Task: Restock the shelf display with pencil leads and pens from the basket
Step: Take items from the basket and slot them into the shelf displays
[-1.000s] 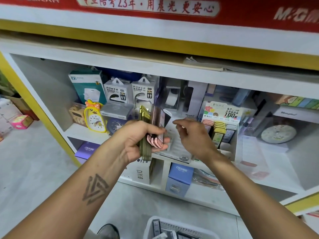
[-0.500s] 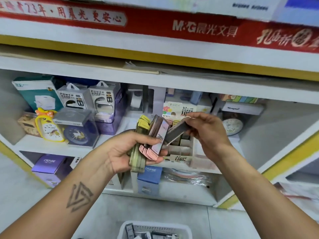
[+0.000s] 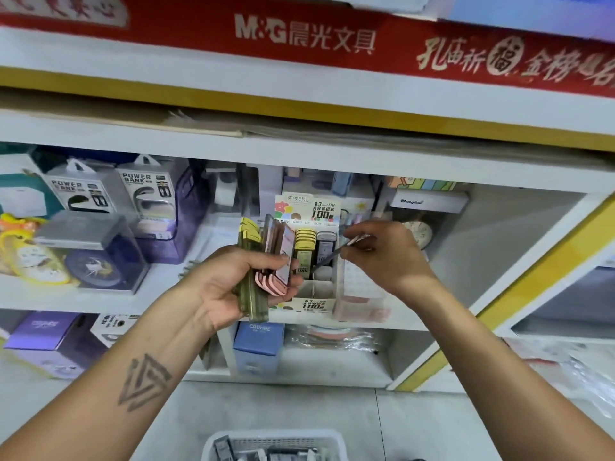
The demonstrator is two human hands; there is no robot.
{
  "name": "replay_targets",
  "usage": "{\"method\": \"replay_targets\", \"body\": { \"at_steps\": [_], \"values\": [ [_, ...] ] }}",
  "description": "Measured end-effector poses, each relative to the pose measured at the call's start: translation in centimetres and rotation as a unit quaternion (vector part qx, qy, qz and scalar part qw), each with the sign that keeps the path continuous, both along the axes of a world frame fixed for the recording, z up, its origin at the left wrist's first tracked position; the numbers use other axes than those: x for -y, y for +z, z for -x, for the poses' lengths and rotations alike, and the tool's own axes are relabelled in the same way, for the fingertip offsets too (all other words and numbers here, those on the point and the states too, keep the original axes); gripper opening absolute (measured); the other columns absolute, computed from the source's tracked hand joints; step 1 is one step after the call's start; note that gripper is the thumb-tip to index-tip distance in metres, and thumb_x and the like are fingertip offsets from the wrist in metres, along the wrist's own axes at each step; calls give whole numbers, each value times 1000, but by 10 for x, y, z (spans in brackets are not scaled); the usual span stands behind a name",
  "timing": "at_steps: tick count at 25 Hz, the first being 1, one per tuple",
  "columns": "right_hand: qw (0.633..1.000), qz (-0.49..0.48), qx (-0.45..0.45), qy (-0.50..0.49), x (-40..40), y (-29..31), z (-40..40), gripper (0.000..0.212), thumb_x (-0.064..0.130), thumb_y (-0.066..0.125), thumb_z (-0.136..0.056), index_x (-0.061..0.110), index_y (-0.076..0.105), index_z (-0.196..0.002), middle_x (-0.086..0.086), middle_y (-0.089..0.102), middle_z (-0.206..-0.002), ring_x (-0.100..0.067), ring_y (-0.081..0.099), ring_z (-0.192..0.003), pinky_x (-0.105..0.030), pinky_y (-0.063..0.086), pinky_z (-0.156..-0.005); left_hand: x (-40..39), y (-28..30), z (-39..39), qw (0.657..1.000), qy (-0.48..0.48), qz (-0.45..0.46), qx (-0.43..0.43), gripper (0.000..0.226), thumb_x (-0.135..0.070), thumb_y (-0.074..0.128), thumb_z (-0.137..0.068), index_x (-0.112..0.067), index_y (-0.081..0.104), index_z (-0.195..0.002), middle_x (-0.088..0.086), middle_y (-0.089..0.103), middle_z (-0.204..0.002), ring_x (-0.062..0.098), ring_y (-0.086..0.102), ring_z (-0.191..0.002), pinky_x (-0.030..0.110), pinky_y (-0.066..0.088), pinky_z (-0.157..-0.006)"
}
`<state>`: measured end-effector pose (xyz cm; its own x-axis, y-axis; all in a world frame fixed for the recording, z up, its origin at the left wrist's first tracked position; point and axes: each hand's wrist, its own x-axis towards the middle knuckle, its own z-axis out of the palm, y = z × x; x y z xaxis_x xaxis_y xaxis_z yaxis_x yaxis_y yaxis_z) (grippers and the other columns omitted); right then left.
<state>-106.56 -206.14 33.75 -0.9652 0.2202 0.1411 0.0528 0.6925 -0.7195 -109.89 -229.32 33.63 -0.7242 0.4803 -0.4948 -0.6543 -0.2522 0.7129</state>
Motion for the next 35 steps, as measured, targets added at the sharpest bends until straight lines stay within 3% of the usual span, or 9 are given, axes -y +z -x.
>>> {"method": "replay_targets", "body": {
  "at_steps": [3,7,10,21,25,27,30,32,35],
  "values": [
    [987,-144,-68,32,6,-2,4,14,15,70,-91,9,74,-104,-4,72,-97,-18,68,-84,-24,53,-78,-6,-2,0,1000,7,-11,2,47,4,67,-72,11,62,-118,23,71,-104,34,73,-81,42,61,-64],
    [965,-209,-147,53,9,-4,11,9,14,66,-94,7,68,-89,-7,69,-80,-23,62,-71,-35,49,-65,-5,-4,-1,1000,6,-24,8,44,4,67,-73,11,63,-116,24,70,-111,35,73,-83,44,61,-64],
    [953,-243,-173,48,10,-4,14,11,6,63,-94,6,68,-103,-12,70,-87,-33,65,-76,-40,53,-65,-3,-5,0,1000,2,-29,9,43,4,67,-72,10,64,-115,24,71,-109,36,73,-85,46,61,-67],
    [933,-311,-173,52,18,-9,16,13,1,63,-90,9,58,-100,-11,62,-75,-36,58,-58,-40,50,-48,0,-9,-1,999,-12,-42,16,26,7,71,-69,9,72,-95,30,70,-104,42,72,-89,48,60,-65],
    [928,-352,-111,53,23,-11,17,14,4,60,-93,10,69,-102,-7,65,-101,-33,66,-82,-42,55,-63,-2,-10,0,998,-13,-49,21,20,8,72,-68,8,76,-88,31,69,-104,43,72,-90,48,60,-65],
    [948,-279,-144,46,28,-10,16,12,8,61,-94,8,72,-98,-6,69,-97,-26,66,-81,-39,55,-68,-3,-10,-1,999,-15,-49,15,21,6,72,-68,6,76,-90,30,70,-103,42,72,-91,48,60,-65],
    [996,69,-7,61,42,0,12,19,32,68,-93,15,73,-87,2,73,-75,-10,64,-63,-27,51,-60,-3,-8,0,999,-8,-46,-6,25,3,74,-68,4,76,-93,28,71,-101,41,72,-90,47,60,-66],
    [965,210,114,108,51,5,7,22,36,72,-89,14,73,-89,-2,74,-74,-9,64,-61,-24,45,-53,-2,-8,2,999,6,-44,-20,34,1,77,-69,7,72,-102,29,70,-103,42,71,-92,48,60,-69],
    [939,276,150,142,55,8,6,27,19,80,-82,10,70,-105,-9,76,-93,-16,68,-73,-25,48,-57,1,-8,2,998,22,-52,-23,45,-1,77,-70,8,67,-113,30,68,-111,44,68,-100,53,58,-77]
  ]
}}
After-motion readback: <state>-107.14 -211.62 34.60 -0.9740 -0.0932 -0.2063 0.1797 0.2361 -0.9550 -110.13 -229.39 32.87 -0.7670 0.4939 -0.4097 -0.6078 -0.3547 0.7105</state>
